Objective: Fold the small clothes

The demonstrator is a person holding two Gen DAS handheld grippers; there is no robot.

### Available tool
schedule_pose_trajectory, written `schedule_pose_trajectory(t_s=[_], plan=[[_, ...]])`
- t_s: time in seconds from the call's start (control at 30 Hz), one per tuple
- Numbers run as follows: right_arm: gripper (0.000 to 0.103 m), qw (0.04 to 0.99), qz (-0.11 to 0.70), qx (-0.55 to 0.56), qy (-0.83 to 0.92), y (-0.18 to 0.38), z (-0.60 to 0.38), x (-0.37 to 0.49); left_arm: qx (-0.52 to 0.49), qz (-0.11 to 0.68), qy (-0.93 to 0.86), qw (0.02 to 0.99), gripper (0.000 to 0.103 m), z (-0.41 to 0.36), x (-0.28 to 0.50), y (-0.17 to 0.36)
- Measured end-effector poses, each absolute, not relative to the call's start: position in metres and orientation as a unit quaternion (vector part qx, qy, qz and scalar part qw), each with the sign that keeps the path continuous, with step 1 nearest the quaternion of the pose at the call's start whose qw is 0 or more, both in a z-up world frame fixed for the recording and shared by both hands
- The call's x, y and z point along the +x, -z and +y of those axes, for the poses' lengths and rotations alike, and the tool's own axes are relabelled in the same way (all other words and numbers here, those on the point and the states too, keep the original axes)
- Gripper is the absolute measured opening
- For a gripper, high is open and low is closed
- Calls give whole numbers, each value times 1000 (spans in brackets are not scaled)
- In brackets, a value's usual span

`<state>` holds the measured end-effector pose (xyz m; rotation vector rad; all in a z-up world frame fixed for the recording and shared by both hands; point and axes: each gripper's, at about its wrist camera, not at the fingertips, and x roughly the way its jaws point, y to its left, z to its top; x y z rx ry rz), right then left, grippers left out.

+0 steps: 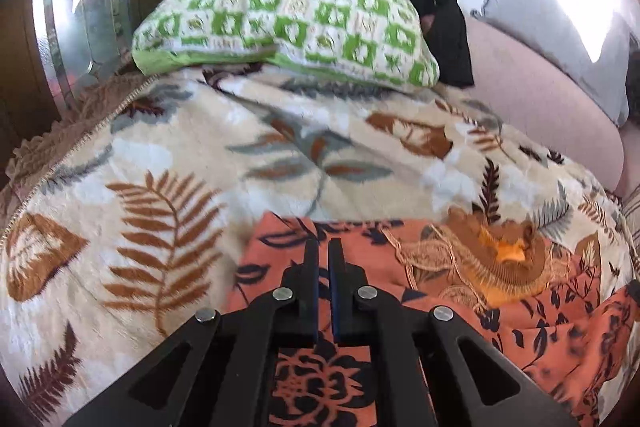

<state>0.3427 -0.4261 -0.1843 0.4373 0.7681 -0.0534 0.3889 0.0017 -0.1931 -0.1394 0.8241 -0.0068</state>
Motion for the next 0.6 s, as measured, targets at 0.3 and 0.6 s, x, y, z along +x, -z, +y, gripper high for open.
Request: schedule_pose_trajectory(t_s=[0.3, 0.6], plan=[[11, 821, 470, 312, 87, 246, -472, 356, -39, 443, -35, 895, 4, 1, 401, 221], [12, 889, 379, 257, -20, 192, -437, 344, 10, 440, -87, 894, 4, 7, 403, 234]])
